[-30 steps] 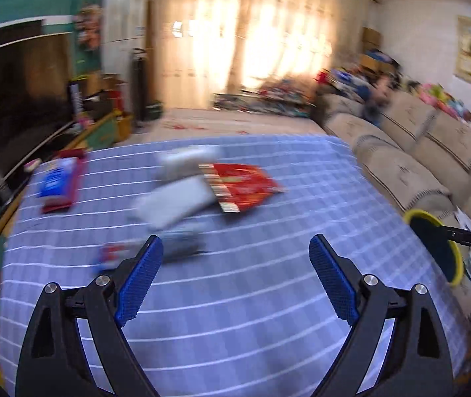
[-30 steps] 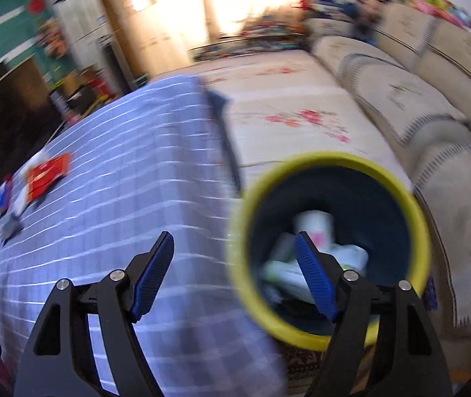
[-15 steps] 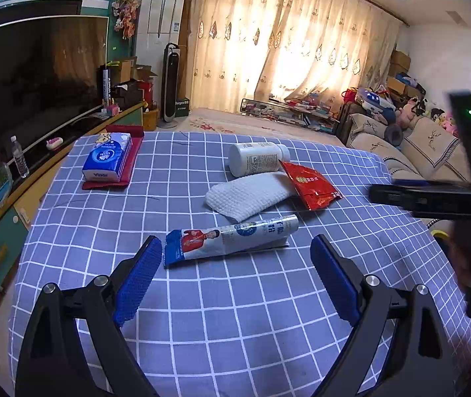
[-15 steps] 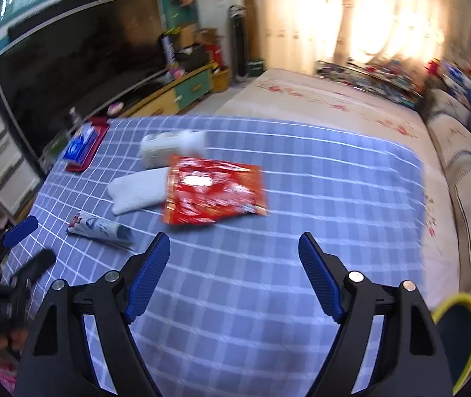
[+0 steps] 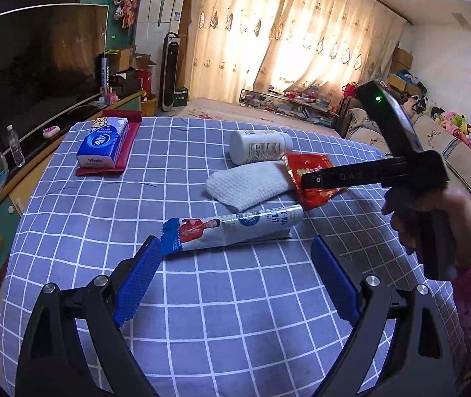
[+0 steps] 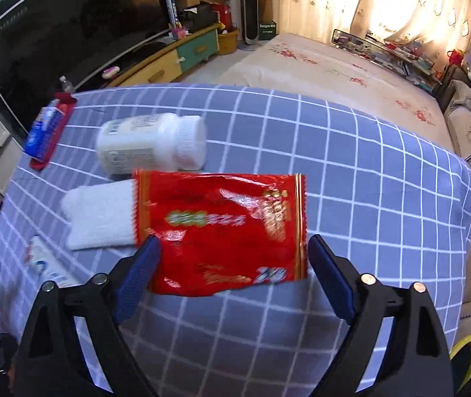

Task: Collect trash
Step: 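Grasp the red snack wrapper with the right gripper, then carry the red wrapper over the bin and open the right gripper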

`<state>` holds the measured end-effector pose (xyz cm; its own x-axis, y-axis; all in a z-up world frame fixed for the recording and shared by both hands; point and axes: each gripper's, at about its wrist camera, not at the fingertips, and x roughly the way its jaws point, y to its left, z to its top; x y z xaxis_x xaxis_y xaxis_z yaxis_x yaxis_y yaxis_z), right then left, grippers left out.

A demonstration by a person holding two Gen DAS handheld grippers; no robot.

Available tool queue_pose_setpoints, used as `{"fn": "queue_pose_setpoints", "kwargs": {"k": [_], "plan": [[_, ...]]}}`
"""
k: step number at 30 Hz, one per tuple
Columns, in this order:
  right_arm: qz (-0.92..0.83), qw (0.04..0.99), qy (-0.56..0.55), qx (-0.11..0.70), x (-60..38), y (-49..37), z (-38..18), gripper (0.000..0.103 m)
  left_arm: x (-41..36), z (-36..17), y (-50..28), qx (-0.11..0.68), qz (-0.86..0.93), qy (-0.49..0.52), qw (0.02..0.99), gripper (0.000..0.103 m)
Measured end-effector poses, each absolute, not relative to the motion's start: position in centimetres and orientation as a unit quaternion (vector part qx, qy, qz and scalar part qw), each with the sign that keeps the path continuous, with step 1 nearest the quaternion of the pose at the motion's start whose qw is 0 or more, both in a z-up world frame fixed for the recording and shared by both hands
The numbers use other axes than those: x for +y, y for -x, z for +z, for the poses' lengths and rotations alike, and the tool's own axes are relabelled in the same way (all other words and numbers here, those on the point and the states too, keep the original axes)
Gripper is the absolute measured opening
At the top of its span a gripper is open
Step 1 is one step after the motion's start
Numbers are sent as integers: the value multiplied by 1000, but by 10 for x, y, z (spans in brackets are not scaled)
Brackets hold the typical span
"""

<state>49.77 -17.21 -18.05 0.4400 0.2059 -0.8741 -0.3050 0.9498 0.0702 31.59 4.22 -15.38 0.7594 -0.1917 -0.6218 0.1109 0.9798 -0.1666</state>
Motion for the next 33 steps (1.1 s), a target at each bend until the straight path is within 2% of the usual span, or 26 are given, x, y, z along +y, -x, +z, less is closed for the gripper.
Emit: {"fn": "queue_pose_setpoints", "kwargs": {"k": [3, 6, 8, 9, 12, 13, 14, 19, 26, 33], "plan": [[151, 846, 59, 508, -169, -500, -186, 88, 41, -155, -317, 340, -81, 58, 935, 90], [154, 848, 72, 502, -163, -496, -185, 76, 41, -157, -319, 341, -80, 57, 935, 90], [159, 846, 75, 503, -161, -492, -183, 61, 41, -158, -319, 342, -80, 57, 934, 90], [162, 846, 76, 503, -160, -491, -183, 57, 41, -158, -319, 343, -80, 57, 934, 90], [166, 846, 78, 500, -160, -482, -181, 34, 39, -160, -320, 344, -80, 54, 934, 90], [166, 847, 76, 500, -162, -479, -181, 20, 39, -160, -321, 345, -80, 53, 934, 90], [169, 846, 68, 500, -163, -476, -181, 13, 39, -160, -321, 345, -81, 53, 934, 90], [169, 854, 39, 490, -179, -461, -171, 6, 39, -161, -322, 345, -82, 56, 933, 90], [167, 871, -7, 463, -219, -416, -141, 5, 38, -160, -320, 343, -85, 57, 934, 90], [106, 894, -62, 431, -301, -354, -118, 5, 36, -159, -318, 341, -87, 54, 934, 90]]}}
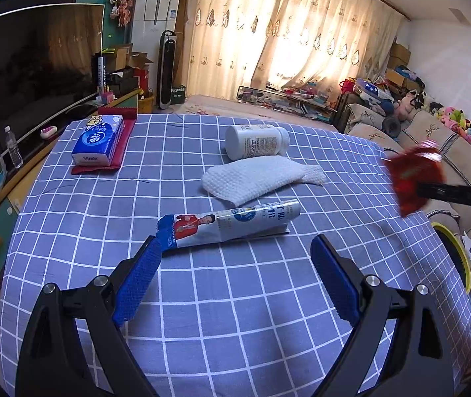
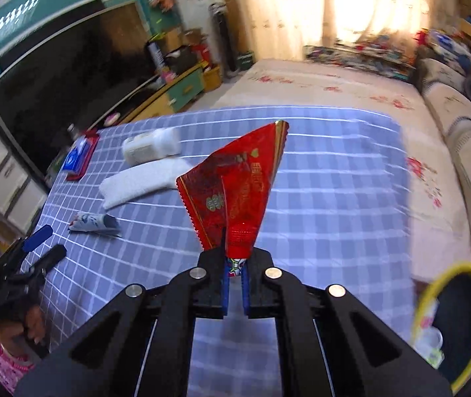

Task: Collect trash
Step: 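Carry the red wrapper over the bin and open the right gripper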

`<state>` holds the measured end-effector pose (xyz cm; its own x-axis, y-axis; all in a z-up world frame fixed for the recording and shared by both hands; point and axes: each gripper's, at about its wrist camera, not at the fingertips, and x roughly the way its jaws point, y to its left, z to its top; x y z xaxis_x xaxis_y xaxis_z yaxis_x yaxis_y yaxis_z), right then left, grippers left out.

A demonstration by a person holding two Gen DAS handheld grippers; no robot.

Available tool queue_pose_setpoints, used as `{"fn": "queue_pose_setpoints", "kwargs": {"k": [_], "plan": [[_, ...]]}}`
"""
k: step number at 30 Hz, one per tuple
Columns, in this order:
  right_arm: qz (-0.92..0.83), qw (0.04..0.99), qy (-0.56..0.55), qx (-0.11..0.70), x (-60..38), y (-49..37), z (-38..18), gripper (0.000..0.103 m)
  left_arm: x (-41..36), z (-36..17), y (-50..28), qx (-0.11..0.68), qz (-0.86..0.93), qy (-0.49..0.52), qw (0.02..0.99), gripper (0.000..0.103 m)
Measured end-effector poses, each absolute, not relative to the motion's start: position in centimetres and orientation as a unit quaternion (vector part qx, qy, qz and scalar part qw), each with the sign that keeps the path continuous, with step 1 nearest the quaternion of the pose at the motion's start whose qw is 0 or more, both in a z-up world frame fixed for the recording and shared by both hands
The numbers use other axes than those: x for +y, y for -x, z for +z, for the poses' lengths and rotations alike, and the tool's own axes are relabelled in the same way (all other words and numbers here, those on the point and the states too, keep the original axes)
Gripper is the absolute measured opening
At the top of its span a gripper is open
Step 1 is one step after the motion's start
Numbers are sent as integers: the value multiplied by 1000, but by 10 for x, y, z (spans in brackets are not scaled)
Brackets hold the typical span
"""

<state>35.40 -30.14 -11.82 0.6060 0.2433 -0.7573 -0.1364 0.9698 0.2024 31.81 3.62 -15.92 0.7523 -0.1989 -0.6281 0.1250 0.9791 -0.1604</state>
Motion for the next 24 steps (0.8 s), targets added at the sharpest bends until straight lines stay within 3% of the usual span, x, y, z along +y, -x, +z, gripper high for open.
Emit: {"fn": "queue_pose_setpoints", "kwargs": {"k": [12, 19, 21, 23, 24], "plan": [[-139, 879, -128, 437, -481, -258, -150, 8, 30, -156, -313, 332, -88, 40, 938, 90], [-175, 856, -159, 459, -518, -248, -185, 12, 28, -155, -313, 331, -90, 33, 939, 90], [-182, 854, -163, 460, -524, -250, -190, 16, 28, -155, -313, 331, -90, 32, 939, 90], [-186, 852, -164, 462, -525, -254, -194, 40, 28, -156, -313, 332, -91, 32, 938, 90], [-192, 851, -161, 462, -527, -254, -194, 47, 28, -156, -313, 332, -91, 32, 938, 90]]}}
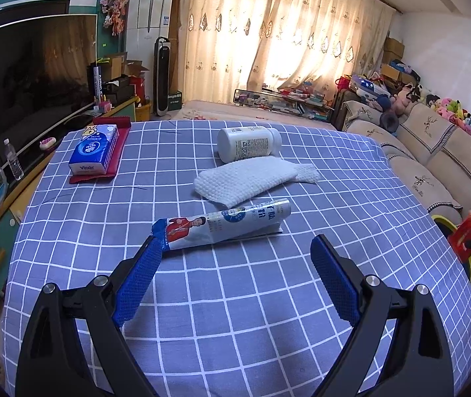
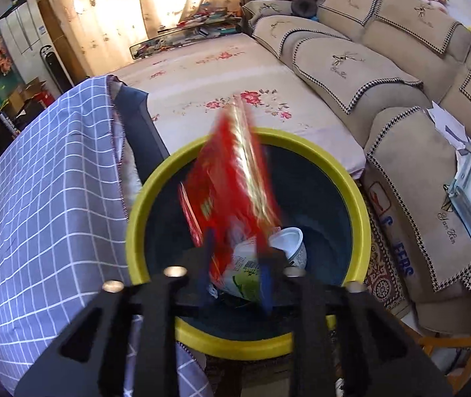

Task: Collect trash
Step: 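Carry the red wrapper over the bin and open the right gripper, then move the left gripper toward the toothpaste tube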

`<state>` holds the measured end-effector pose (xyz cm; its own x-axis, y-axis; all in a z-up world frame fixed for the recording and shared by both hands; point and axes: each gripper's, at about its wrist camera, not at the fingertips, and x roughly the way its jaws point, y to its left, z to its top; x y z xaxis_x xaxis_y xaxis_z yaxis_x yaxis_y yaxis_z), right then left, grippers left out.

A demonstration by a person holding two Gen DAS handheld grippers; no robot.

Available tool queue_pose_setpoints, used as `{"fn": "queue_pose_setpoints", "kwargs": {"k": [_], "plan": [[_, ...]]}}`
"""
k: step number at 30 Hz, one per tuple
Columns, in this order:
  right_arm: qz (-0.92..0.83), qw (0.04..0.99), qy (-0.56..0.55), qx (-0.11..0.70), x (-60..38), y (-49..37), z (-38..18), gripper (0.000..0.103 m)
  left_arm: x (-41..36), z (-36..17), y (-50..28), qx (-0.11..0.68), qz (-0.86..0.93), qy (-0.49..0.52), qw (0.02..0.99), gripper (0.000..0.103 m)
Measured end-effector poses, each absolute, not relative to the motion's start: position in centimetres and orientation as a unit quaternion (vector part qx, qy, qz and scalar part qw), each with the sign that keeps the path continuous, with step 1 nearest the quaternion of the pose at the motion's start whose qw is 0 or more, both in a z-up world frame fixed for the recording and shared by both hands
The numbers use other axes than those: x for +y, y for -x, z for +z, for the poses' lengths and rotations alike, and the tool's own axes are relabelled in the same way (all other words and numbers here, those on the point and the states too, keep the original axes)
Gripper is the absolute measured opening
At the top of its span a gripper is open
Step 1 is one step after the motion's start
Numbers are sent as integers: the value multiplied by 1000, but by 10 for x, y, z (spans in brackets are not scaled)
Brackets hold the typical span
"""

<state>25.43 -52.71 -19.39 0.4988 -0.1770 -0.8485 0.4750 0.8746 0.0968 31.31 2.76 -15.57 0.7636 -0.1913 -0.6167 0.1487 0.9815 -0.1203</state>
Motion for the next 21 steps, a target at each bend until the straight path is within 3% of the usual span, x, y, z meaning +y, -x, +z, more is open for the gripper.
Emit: {"fn": "queue_pose_setpoints", "kwargs": {"k": [2, 7, 21], "plan": [[-204, 853, -152, 455, -523, -253, -191, 56, 27, -156, -313, 332, -92, 32, 938, 90], [-201, 859, -159, 443, -521, -249, -187, 60, 24, -156, -314, 334, -95, 27, 937, 90], [-165, 869, -153, 440, -501, -254, -188, 62, 29, -148, -336, 358, -83, 14, 930, 90]]}}
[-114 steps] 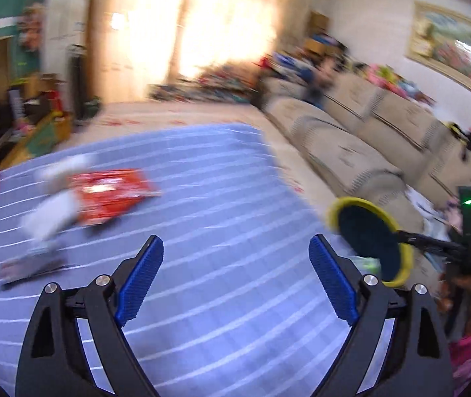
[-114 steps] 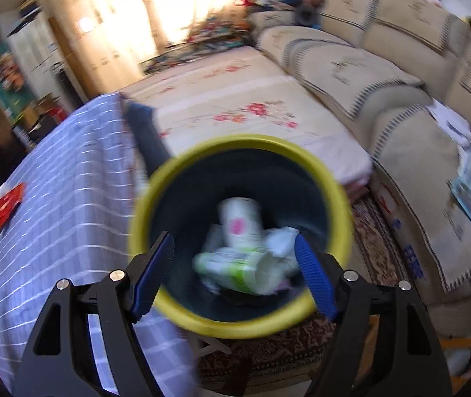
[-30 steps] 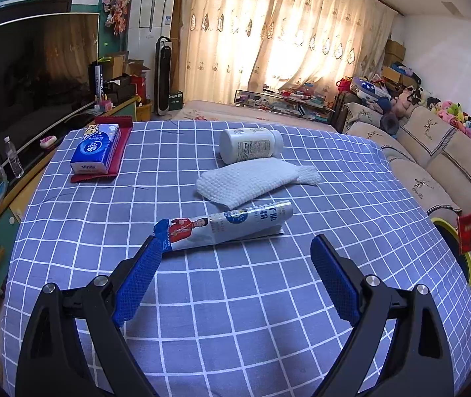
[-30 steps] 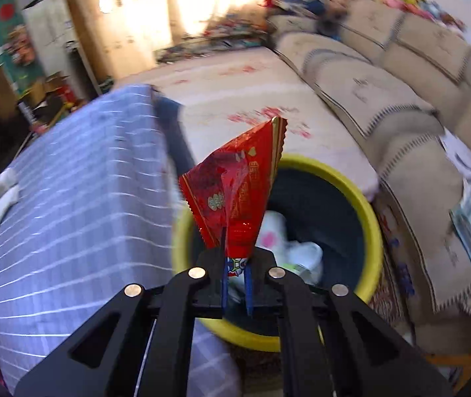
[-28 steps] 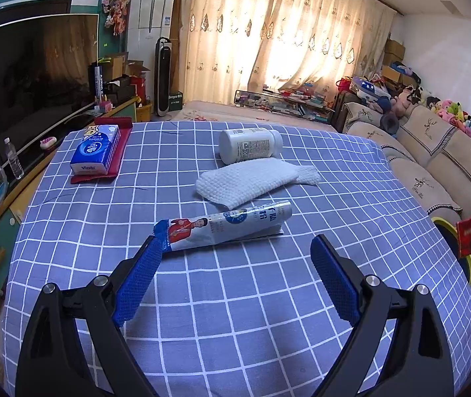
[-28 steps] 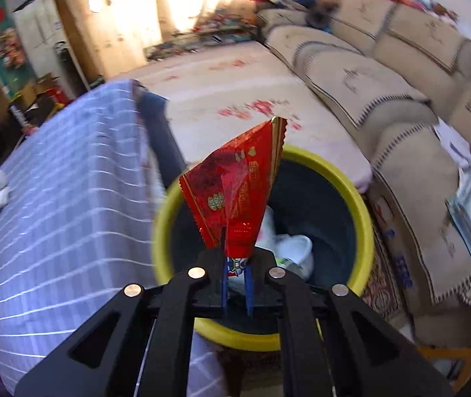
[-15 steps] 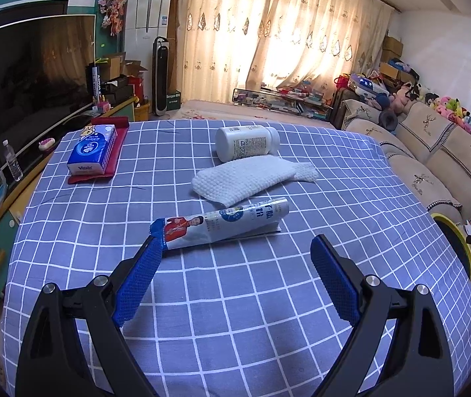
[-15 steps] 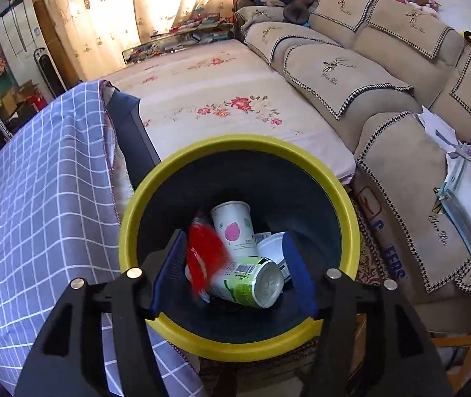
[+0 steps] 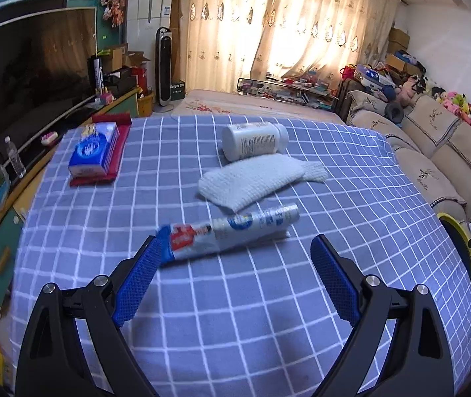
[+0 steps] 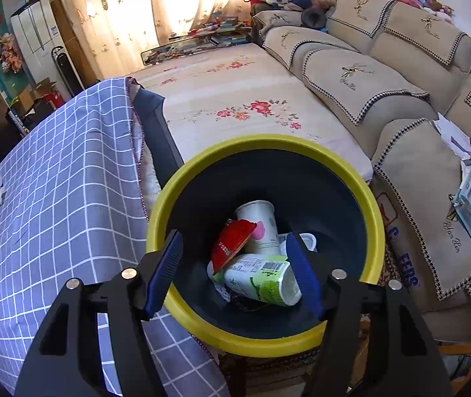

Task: Collect trash
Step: 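Move the left gripper toward the toothpaste tube, then grasp the white toothpaste tube with the left gripper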

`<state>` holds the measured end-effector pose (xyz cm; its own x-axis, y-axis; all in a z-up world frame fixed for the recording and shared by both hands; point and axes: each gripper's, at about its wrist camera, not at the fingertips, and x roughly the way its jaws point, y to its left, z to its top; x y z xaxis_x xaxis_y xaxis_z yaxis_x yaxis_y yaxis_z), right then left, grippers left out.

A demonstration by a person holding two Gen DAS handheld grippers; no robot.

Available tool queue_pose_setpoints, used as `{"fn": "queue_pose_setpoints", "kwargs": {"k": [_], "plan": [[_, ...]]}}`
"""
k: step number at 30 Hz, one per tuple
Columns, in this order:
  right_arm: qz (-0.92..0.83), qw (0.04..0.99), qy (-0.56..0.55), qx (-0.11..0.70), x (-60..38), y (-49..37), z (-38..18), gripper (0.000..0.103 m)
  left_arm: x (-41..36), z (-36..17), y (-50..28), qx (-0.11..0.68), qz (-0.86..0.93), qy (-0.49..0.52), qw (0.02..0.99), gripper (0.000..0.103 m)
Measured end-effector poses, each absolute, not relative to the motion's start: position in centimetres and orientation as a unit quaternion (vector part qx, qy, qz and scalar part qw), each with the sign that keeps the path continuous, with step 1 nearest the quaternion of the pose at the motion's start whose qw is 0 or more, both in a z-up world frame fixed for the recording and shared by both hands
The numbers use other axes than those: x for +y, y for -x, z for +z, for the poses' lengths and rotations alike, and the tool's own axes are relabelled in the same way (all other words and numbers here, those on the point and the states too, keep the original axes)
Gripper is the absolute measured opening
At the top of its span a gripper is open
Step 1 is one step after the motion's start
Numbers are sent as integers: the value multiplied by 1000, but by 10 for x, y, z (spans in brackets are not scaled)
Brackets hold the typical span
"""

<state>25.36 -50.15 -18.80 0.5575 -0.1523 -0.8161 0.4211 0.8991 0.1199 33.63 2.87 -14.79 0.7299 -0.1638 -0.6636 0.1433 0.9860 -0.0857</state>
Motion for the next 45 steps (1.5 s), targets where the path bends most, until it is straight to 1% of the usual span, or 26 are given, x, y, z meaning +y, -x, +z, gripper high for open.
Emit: {"fn": "queue_pose_setpoints", "kwargs": {"k": [2, 8, 15, 20, 25, 29, 34, 40, 43, 44, 45], "plan": [[-161, 869, -154, 441, -501, -254, -189, 62, 32, -147, -345, 364, -80, 1, 928, 90], [-160, 866, -158, 447, -503, -251, -196, 62, 50, -162, -370, 404, -106, 15, 909, 90], [-163, 866, -159, 445, -505, -249, -196, 62, 46, -179, -375, 429, -144, 19, 891, 90], [-159, 867, -159, 444, -503, -252, -196, 63, 21, -174, -358, 428, -201, 18, 881, 90], [-154, 867, -160, 447, -500, -254, -199, 63, -29, -161, -328, 428, -282, -14, 858, 90], [-152, 867, -161, 446, -500, -253, -199, 63, -49, -137, -316, 396, -294, -59, 868, 90], [-156, 867, -165, 443, -505, -249, -199, 63, -37, -127, -349, 388, -263, -102, 877, 90], [-168, 863, -172, 445, -514, -242, -202, 63, -23, -154, -394, 429, -255, -126, 857, 90], [-173, 861, -173, 446, -518, -242, -203, 63, -20, -165, -401, 442, -256, -136, 849, 85], [-173, 861, -173, 446, -518, -242, -204, 63, -20, -168, -403, 447, -256, -138, 846, 81], [-172, 861, -173, 447, -518, -243, -204, 63, -23, -172, -402, 451, -257, -138, 843, 74]]}}
